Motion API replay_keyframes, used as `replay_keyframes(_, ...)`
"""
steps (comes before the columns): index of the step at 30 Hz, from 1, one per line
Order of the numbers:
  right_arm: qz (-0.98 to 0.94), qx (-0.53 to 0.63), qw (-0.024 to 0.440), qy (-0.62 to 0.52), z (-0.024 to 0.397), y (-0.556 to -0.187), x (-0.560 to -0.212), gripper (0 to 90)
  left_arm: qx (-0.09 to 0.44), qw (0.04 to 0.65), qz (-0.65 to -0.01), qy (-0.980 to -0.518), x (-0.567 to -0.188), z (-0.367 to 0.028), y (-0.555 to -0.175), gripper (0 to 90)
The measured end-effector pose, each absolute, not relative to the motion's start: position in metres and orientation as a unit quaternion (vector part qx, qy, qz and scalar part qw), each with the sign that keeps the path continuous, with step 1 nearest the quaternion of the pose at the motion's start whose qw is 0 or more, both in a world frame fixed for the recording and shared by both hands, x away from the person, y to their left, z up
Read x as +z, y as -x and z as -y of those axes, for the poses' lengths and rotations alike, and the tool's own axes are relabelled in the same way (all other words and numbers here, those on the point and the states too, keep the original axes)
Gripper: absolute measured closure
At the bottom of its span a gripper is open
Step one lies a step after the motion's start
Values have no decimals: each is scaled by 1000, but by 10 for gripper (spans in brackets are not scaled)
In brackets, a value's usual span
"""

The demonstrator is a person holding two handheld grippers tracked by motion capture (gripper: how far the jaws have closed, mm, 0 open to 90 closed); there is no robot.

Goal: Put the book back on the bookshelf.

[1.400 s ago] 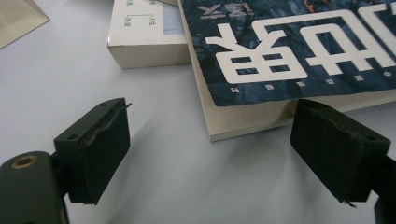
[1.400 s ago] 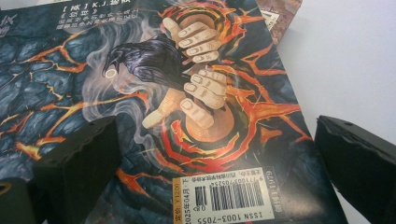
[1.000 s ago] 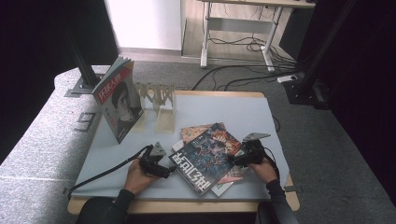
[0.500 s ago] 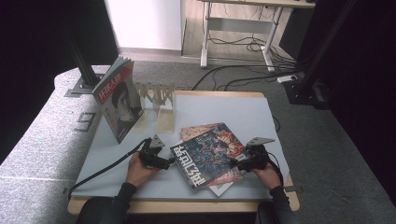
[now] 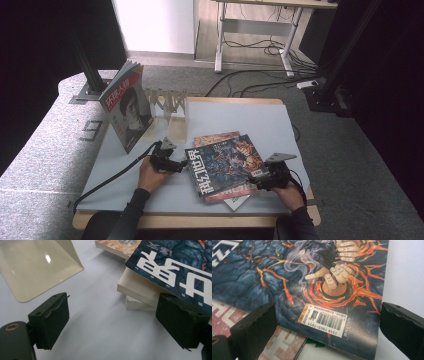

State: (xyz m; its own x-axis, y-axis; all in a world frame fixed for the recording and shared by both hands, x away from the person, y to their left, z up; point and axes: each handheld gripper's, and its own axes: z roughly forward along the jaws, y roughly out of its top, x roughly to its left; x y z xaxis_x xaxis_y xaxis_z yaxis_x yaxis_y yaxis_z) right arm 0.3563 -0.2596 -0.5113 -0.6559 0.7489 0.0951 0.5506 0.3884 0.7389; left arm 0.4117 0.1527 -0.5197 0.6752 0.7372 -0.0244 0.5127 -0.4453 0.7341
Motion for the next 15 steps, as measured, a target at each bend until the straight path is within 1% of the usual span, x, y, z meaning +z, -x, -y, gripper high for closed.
replay_keyframes(5,-826,382,132,-392,257,-349,-512,15,153,370,-385,-832,-519,-151,-420,127)
replay_keyframes(8,-825,384,133,-392,257,-344,-512,13,148,366,-384,-835,-517,-152,-424,111)
replay_keyframes(11,-824,391,126,-391,257,-338,-513,13,156,369,-390,-829,-517,-151,-426,137)
replay_keyframes(15,-825,395,119,-387,257,-329,-512,13,146,375,-404,-821,-519,-151,-430,139)
